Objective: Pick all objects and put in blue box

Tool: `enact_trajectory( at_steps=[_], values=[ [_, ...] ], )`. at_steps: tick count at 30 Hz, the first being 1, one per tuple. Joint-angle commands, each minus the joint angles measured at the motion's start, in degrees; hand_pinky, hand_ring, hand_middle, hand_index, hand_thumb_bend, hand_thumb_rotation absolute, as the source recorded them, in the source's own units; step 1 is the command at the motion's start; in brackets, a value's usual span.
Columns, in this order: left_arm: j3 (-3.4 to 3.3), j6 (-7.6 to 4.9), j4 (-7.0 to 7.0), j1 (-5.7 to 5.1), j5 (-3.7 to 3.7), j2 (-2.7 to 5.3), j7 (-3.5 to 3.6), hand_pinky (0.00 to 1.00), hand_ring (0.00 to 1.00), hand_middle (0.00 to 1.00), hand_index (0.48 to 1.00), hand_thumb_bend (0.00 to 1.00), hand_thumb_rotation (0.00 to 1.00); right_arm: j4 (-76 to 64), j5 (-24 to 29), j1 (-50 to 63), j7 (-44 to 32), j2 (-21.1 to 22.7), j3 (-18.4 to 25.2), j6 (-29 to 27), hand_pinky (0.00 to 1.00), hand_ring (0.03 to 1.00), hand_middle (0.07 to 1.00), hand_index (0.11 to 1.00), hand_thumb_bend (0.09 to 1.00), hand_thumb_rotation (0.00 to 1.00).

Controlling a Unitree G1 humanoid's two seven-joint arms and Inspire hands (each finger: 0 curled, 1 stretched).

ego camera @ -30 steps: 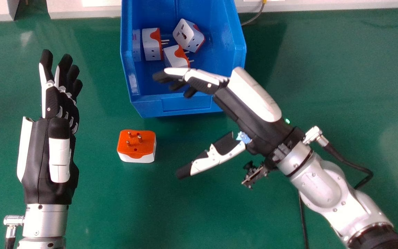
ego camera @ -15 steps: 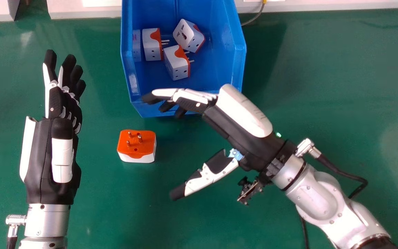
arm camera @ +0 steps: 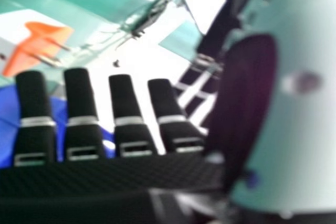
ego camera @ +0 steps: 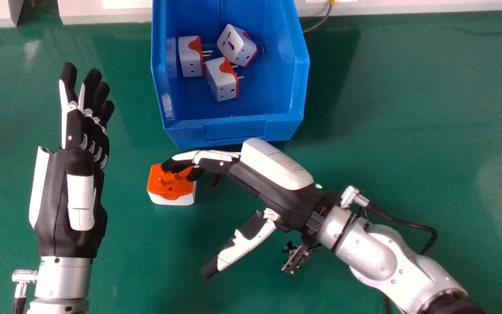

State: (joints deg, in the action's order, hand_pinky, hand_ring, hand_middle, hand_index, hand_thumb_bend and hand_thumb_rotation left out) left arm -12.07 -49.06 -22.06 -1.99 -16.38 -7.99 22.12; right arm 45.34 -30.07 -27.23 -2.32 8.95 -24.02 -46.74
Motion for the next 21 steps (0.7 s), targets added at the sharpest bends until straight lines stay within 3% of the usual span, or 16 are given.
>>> enact_trajectory(
  at_steps=[1,7,12,21],
  values=[
    [0.22,-0.42,1.44,-0.04,-0.35,0.01,0.05,1.00,1.00,1.00,0.997,0.91,1.00,1.14,0.25,-2.56,0.39,-0.80,-0.16,-0.44,0.62,0.735,0.804,0.819,1.000,0.27],
    [0.43,-0.39,1.75,-0.16,-0.25,0.45,-0.04,1.00,1.00,1.00,0.997,0.91,1.00,4.06,0.09,-4.95,-0.03,-1.63,-1.03,0.33,0.66,0.771,0.830,0.831,1.000,0.28],
    [0.27,-0.12,1.00,0.13,-0.65,0.25,0.22,1.00,1.00,1.00,0.996,0.91,1.00,4.22,-1.31,-5.92,1.61,-1.23,-1.61,0.38,0.69,0.789,0.844,0.838,1.000,0.28],
    [0.25,-0.09,0.08,0.48,-0.74,0.15,0.47,1.00,1.00,1.00,0.996,0.92,1.00,3.05,-2.91,-6.05,4.52,0.14,-1.50,-0.17,0.73,0.817,0.854,0.848,1.000,0.28]
  ],
)
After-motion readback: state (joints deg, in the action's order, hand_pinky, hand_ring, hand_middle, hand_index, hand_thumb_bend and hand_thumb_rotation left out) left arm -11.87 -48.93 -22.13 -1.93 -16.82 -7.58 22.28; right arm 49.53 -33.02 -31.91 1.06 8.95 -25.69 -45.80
